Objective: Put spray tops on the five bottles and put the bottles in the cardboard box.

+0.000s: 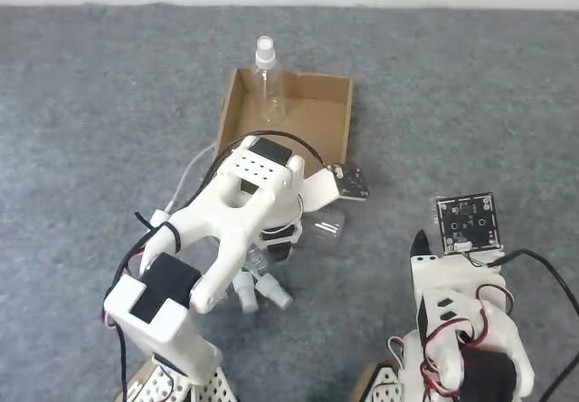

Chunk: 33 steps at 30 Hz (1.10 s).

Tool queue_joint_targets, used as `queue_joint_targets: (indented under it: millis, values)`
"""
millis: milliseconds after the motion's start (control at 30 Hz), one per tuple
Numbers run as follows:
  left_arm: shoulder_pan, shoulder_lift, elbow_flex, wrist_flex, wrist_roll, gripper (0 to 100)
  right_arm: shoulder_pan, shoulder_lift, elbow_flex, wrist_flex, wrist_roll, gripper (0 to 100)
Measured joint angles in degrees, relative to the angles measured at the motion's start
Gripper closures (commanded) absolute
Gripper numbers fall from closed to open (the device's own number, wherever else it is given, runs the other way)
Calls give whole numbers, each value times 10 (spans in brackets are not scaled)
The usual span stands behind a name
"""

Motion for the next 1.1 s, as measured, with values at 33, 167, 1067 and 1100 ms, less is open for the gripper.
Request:
queue_joint_targets:
  millis: [33,167,1067,1100]
  values:
    - [0,0,-1,0,-16,830,0,0,0,0,0,881]
    - [0,0,-1,0,-71,830,0,0,0,0,0,881]
    - [71,58,-2,-35,-164,859,0,0,0,0,0,881]
    - [71,58,-2,-35,-160,852,0,0,0,0,0,881]
